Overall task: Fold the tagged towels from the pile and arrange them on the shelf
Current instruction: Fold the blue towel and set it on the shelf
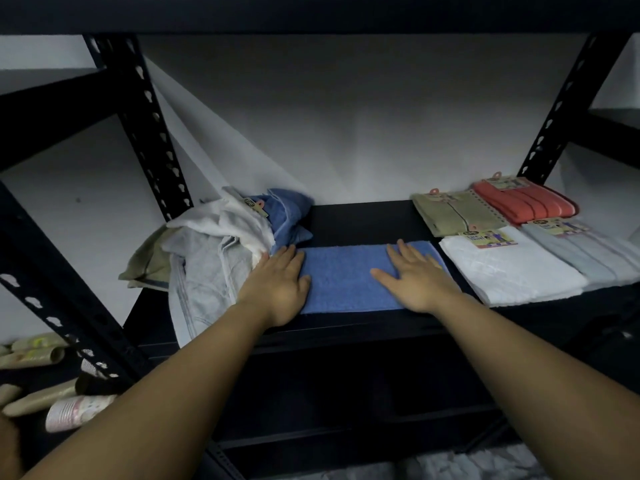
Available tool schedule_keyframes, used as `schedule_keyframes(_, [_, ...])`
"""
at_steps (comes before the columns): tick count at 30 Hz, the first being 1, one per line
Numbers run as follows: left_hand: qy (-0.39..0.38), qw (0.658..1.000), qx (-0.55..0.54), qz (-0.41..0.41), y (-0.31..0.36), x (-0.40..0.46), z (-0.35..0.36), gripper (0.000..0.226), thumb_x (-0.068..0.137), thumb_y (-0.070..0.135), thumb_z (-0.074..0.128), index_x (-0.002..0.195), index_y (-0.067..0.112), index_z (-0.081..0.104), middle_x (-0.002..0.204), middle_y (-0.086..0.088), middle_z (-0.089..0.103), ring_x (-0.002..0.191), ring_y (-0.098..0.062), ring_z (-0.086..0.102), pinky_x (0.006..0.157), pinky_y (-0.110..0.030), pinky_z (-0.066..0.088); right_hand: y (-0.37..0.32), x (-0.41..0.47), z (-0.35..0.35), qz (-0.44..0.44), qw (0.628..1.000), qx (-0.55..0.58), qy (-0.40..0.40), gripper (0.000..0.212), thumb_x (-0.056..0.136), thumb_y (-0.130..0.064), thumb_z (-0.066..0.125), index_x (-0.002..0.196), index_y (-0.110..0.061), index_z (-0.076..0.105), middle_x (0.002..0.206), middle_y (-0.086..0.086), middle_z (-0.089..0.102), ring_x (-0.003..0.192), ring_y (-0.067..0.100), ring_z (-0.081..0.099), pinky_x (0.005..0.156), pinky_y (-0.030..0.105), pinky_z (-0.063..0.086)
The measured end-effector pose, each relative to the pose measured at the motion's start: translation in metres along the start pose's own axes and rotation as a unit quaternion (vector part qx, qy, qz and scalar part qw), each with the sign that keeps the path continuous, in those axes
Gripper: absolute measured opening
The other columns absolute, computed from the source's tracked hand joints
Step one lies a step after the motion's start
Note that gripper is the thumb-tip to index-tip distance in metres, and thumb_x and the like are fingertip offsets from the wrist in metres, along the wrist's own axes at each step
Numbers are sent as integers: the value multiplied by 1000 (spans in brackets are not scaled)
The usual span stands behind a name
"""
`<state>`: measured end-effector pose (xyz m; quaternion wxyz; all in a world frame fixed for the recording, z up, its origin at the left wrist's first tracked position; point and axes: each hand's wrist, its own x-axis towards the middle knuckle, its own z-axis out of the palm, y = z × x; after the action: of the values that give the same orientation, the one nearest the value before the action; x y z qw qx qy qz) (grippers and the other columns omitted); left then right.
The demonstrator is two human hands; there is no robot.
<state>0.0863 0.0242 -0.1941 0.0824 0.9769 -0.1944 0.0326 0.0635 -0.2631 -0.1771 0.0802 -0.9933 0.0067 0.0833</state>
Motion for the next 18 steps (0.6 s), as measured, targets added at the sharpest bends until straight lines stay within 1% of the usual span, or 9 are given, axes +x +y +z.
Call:
schedule_keyframes(3, [-3, 1000, 1, -2, -1, 0, 1, 66, 109, 49, 25, 164, 15, 16, 172, -7, 10, 159, -21, 6, 129, -39, -2, 11, 2, -2, 8, 1000, 6, 10, 83, 103, -70, 23, 167, -20, 3, 174, -1, -6, 160, 15, -2, 130, 43, 2])
schedule_keyframes(5, [-10, 1000, 3, -3, -2, 1, 2, 67, 108, 51, 24, 165, 16, 16, 173, -6, 10, 159, -20, 6, 129, -40, -2, 13, 4, -2, 21, 998, 49, 36, 74, 108, -54, 30, 166, -12, 12, 174, 6, 3, 161, 20, 6, 130, 40, 7])
schedule_keyframes(7, [-9, 1000, 6, -4, -2, 1, 2, 68, 107, 53, 24, 164, 17, 16, 172, -5, 11, 159, -20, 7, 129, -41, -1, 16, 3, 2, 36, 990, 94, 99, 61, 108, -35, 40, 159, 0, 32, 170, 17, 22, 157, 29, 22, 128, 38, 19])
schedule_keyframes(9, [-5, 1000, 11, -3, -2, 1, 2, 73, 104, 59, 20, 164, 17, 18, 172, -5, 14, 159, -21, 9, 129, -41, 0, 16, 1, 8, 62, 975, 105, 187, 48, 104, -22, 49, 139, 10, 54, 151, 30, 46, 141, 42, 43, 118, 42, 35])
schedule_keyframes(10, [-5, 1000, 14, -3, -1, 1, 1, 76, 101, 62, 18, 164, 17, 19, 172, -5, 15, 158, -21, 9, 129, -41, 1, 14, 0, 11, 82, 968, 99, 218, 44, 102, -22, 51, 130, 11, 59, 138, 31, 52, 130, 45, 48, 110, 45, 40])
schedule_keyframes(12, [-5, 1000, 13, -4, 0, -1, 1, 79, 101, 66, 17, 164, 18, 19, 172, -4, 16, 158, -20, 9, 129, -42, 3, 6, -6, 11, 139, 958, 68, 242, 43, 102, -33, 52, 122, 4, 62, 126, 23, 52, 118, 41, 46, 97, 48, 42])
schedule_keyframes(13, [-3, 1000, 11, -3, 1, -1, 0, 79, 102, 68, 19, 164, 19, 20, 172, -4, 16, 158, -20, 9, 129, -42, 3, 3, -8, 10, 169, 954, 52, 241, 44, 102, -40, 50, 120, -1, 61, 125, 19, 51, 117, 38, 44, 94, 48, 40])
schedule_keyframes(15, [2, 1000, 9, -1, 1, -3, 0, 80, 101, 69, 21, 164, 19, 20, 171, -4, 17, 158, -20, 9, 129, -42, 4, 0, -10, 8, 207, 949, 44, 233, 50, 101, -48, 48, 122, -4, 59, 125, 16, 52, 119, 36, 45, 93, 48, 39])
schedule_keyframes(18, [4, 1000, 11, 7, 0, -3, 0, 78, 101, 68, 23, 163, 20, 21, 171, -4, 17, 158, -20, 10, 129, -42, 4, 2, -8, 9, 207, 949, 64, 230, 55, 102, -49, 48, 127, 0, 55, 128, 20, 57, 121, 39, 52, 92, 45, 44])
